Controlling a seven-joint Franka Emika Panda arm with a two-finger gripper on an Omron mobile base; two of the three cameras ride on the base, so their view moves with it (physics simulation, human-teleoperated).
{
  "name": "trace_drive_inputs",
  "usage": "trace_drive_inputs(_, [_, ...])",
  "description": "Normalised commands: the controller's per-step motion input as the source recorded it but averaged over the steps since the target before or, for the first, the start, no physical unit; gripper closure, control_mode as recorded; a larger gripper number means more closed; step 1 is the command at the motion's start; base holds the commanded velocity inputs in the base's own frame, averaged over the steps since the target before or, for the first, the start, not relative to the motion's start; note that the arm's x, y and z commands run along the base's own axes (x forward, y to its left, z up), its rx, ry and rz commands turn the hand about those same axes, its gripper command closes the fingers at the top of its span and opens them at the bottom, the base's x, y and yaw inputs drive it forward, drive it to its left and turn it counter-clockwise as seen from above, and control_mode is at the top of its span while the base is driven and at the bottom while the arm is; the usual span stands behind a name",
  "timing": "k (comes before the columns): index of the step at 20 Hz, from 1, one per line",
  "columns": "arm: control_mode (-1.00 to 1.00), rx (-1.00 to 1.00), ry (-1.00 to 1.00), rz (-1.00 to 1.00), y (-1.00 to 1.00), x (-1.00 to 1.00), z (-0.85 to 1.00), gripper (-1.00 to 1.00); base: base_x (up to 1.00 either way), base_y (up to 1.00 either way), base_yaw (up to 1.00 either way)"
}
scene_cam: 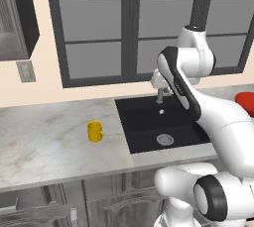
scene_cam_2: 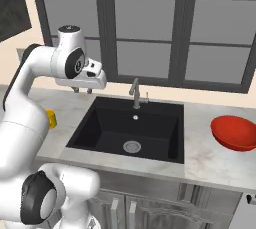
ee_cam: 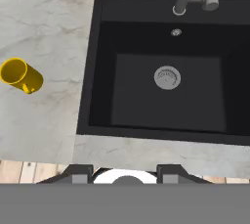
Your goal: Pick the mug and place it in the sink. Pick the bowl and place it in the open cabinet and then close the cabinet.
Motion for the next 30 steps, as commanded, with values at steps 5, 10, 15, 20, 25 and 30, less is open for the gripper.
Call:
trace_drive_inputs(5, [-1.0, 0.0, -0.05, 0.02, 0.27, -0.3, 0.0, -1.0, 0.0, 0.0, 0.0])
trace_drive_inputs(10, [-1.0, 0.0, -0.02, 0.07, 0.57, -0.65, -0.06, -1.0, 0.0, 0.0, 0.0])
trace_drive_inputs(15, [-1.0, 0.0, 0.01, 0.11, 0.57, -0.47, -0.19, -1.0, 0.0, 0.0, 0.0])
trace_drive_inputs(20, [-1.0, -0.02, 0.06, 0.11, 0.61, -0.29, -0.37, -1.0, 0.0, 0.0, 0.0])
trace_drive_inputs(25, [-1.0, -0.08, 0.04, 0.19, 0.52, -0.14, -0.33, -1.0, 0.0, 0.0, 0.0])
trace_drive_inputs(30, [-1.0, -0.07, 0.03, 0.24, 0.39, -0.02, -0.35, -1.0, 0.0, 0.0, 0.0])
